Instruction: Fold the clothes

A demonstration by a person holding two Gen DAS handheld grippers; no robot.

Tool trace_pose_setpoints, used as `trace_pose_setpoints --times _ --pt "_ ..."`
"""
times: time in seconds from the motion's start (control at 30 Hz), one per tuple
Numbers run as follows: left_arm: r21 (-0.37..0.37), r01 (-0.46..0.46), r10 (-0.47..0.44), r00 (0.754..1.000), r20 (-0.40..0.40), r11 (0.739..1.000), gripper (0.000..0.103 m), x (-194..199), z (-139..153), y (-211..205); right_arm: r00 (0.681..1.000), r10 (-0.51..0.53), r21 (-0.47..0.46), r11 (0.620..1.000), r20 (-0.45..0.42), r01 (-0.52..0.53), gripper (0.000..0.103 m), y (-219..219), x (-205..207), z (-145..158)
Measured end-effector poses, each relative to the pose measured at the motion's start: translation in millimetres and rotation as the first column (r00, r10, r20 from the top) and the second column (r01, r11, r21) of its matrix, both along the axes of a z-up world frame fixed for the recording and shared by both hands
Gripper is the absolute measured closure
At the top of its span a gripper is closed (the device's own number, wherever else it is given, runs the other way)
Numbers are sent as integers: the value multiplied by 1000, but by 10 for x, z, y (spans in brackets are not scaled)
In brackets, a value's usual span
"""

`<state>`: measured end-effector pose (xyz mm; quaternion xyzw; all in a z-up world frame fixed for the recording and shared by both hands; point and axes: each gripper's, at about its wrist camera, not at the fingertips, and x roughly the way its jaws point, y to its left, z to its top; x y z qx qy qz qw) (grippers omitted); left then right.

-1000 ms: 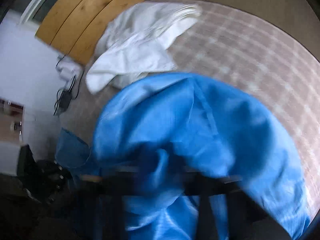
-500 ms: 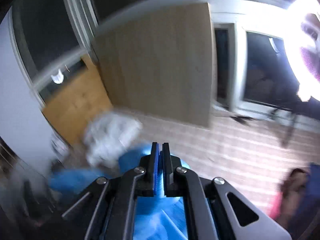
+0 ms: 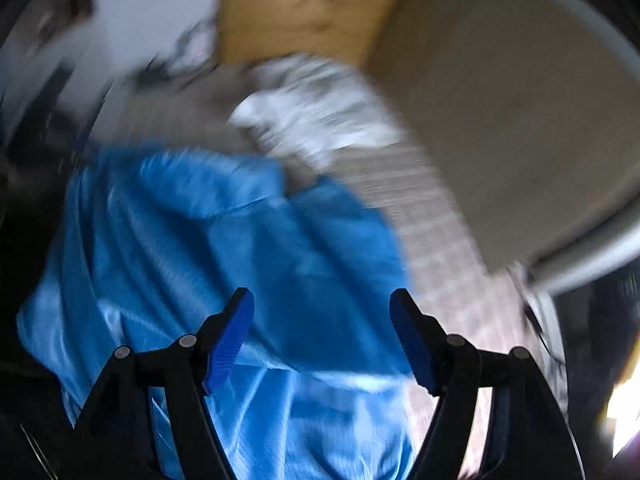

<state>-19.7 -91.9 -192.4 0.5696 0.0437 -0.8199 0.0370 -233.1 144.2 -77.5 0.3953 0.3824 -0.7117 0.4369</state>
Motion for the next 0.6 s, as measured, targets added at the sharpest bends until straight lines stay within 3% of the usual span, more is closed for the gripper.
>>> trace_pose_setpoints --times 0.07,0.17,0.2,0.23,0.3,0.33,0.37,0.4,0.47,0.6 --pt "-7 -3 3 1000 14 1000 66 7 -45 -10 996 86 79 993 11 -86 33 -156 82 -232" --pt "7 -5 5 1000 18 1000 69 5 -93 -21 979 177 182 971 -101 -157 33 -232 180 -554" --pt "29 -5 5 1000 9 1000 78 -4 -96 -21 970 190 208 966 -152 -156 33 -215 166 -635" --pt "51 -5 5 1000 0 999 80 -13 -99 -21 959 200 234 960 -201 -151 33 -193 146 -710" --pt "94 -4 6 1000 -19 996 99 -31 -106 -21 945 195 269 955 -263 -123 34 -126 47 -813" --pt "116 -4 7 1000 -28 993 99 -40 -109 -21 955 162 268 959 -247 -93 40 -77 -47 -825" --pt "138 -3 8 999 -37 990 101 -49 -112 -21 969 122 262 963 -215 -64 73 -31 -145 -830" --pt "132 4 2 999 -48 991 102 -51 -54 14 989 63 235 971 -132 -31 94 2 -252 -807" --pt "134 30 -20 997 -76 991 102 -52 73 62 999 -45 162 986 -27 49 100 77 -396 -676" --pt "107 80 -65 989 -131 991 102 -55 338 124 991 -128 42 991 -40 129 101 214 -394 -254"
